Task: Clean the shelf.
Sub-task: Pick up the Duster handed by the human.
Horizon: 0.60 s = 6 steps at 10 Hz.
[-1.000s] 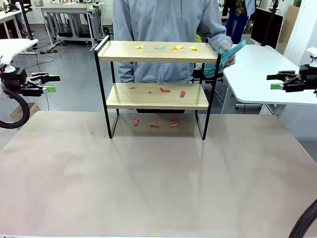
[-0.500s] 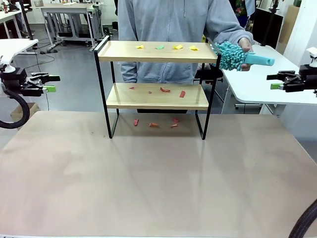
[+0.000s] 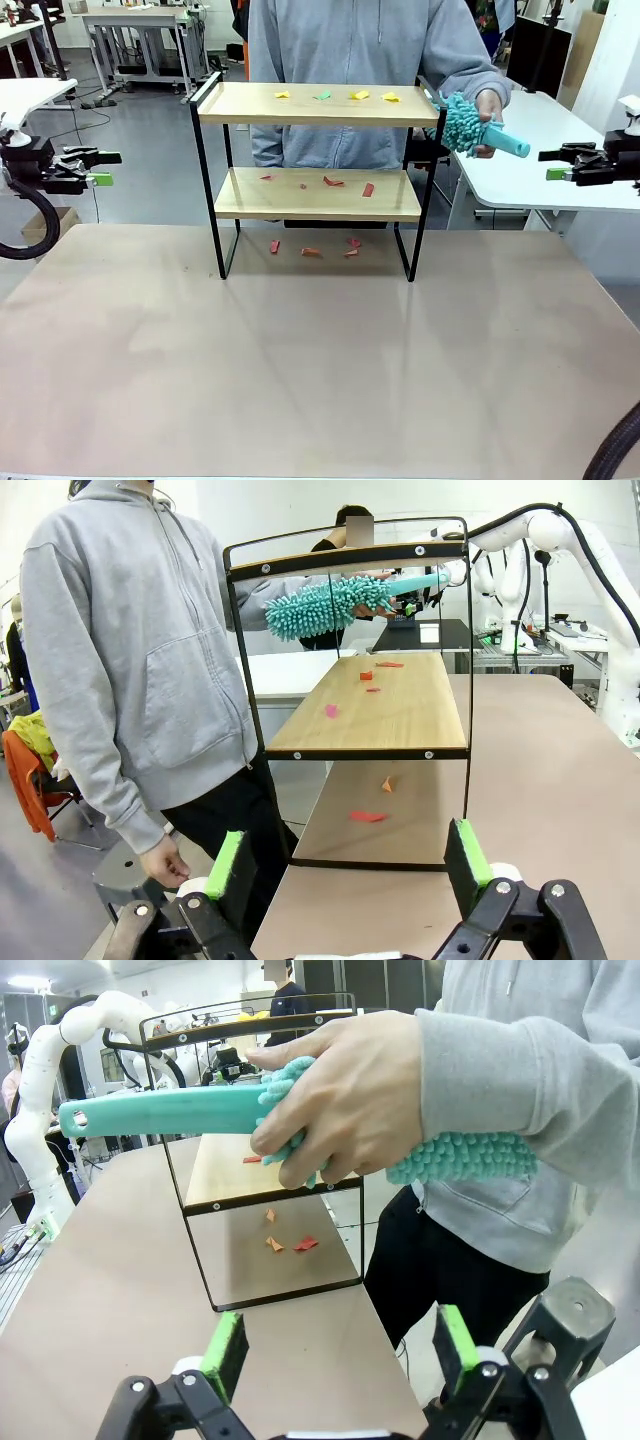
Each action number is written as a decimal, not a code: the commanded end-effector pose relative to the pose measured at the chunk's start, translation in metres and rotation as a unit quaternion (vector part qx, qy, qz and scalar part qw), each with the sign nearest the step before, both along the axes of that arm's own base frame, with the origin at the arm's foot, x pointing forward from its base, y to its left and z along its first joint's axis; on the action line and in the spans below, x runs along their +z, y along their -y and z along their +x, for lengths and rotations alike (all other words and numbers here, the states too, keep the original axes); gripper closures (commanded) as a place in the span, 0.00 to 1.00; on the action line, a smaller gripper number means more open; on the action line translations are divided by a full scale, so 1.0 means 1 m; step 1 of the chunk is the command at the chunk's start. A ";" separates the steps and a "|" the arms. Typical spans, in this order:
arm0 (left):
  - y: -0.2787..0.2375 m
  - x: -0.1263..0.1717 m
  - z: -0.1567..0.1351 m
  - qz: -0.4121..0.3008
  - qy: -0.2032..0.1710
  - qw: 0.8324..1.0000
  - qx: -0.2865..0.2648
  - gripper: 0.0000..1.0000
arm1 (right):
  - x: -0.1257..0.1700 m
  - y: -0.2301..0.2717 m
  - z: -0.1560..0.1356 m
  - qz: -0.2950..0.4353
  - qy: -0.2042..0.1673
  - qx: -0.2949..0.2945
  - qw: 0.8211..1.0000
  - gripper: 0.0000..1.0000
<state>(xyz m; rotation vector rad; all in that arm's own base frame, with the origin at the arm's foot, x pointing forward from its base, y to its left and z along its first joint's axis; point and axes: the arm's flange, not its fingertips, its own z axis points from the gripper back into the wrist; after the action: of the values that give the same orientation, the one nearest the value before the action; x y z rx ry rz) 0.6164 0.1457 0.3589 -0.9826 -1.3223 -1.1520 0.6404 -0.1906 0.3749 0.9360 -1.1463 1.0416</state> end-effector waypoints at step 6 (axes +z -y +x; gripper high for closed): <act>0.000 0.002 0.000 0.002 0.001 1.000 -0.001 0.00 | 0.021 -0.003 -0.006 -0.030 -0.003 -0.044 0.999 0.00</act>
<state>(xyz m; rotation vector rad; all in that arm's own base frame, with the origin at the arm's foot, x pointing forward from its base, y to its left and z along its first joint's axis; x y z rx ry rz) 0.6164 0.1457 0.3589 -0.9826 -1.3222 -1.1520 0.6412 -0.1933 0.3786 0.9054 -1.1482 1.0335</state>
